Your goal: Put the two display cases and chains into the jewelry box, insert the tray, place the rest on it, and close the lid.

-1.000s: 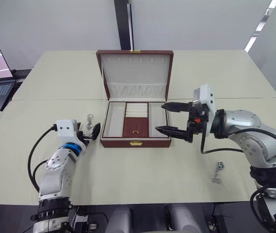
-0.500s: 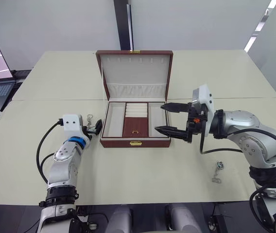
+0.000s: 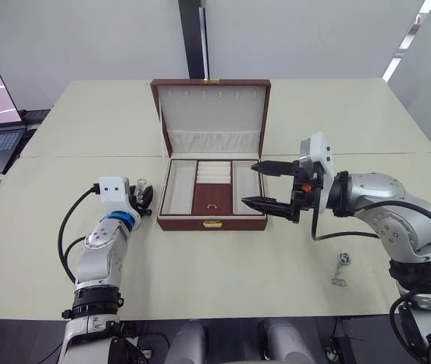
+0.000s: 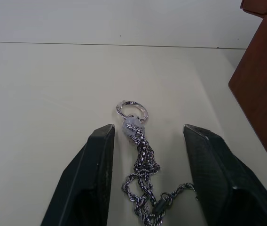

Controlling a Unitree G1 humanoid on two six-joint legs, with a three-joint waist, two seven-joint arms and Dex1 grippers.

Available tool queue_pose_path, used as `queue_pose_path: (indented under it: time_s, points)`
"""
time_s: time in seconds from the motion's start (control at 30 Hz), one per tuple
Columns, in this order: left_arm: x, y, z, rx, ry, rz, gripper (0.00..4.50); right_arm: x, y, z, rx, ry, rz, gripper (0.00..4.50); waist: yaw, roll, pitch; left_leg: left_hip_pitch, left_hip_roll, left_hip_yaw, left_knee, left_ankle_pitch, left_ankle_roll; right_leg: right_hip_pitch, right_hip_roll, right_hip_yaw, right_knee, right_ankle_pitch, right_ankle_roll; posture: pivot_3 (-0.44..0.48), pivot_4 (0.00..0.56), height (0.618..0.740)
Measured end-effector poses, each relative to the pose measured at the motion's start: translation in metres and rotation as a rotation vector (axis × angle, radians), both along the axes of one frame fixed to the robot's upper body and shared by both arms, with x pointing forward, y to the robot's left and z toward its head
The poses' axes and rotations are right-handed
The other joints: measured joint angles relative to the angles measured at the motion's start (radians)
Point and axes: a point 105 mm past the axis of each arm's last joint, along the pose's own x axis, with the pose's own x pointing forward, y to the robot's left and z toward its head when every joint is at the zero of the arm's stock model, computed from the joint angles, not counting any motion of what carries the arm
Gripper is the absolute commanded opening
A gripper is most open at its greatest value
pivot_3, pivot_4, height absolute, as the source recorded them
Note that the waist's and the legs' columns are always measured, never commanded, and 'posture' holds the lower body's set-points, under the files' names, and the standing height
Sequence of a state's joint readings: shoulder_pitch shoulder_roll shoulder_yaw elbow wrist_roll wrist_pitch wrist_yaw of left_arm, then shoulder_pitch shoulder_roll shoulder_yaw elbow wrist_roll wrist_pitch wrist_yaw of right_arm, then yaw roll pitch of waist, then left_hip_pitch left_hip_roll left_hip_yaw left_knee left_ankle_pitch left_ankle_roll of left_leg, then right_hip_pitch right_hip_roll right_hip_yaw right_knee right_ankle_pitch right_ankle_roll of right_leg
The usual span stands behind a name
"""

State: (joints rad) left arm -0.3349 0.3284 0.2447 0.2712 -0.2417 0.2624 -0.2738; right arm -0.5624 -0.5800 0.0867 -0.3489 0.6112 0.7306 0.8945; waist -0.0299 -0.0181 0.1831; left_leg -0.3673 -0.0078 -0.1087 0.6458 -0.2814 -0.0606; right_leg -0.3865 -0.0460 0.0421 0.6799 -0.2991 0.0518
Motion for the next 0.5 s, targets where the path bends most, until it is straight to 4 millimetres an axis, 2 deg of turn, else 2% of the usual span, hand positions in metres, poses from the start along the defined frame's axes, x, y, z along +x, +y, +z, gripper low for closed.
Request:
queue_pose_path:
  time_s: [0.17, 0.5]
  points:
    - [-0.0002, 0.0002, -0.0010, -0.001, 0.008, -0.002, 0.00, 0.0000, 0.0000, 0.0000, 0.000, 0.000, 0.000, 4.50, 0.000, 0.001, -0.001, 0.000, 0.000, 0.000, 0.000, 0.000, 0.000, 0.000, 0.000, 0.000, 0.000, 0.000, 0.000, 0.000, 0.150, 0.740]
    - [-0.0020, 0.0012, -0.0009, -0.004, -0.009, 0.003, 0.00, 0.0000, -0.0001, -0.0001, -0.001, 0.000, 0.000, 4.50, 0.000, 0.002, -0.001, 0.000, 0.000, 0.000, 0.000, 0.000, 0.000, 0.000, 0.000, 0.000, 0.000, 0.000, 0.000, 0.000, 0.150, 0.740]
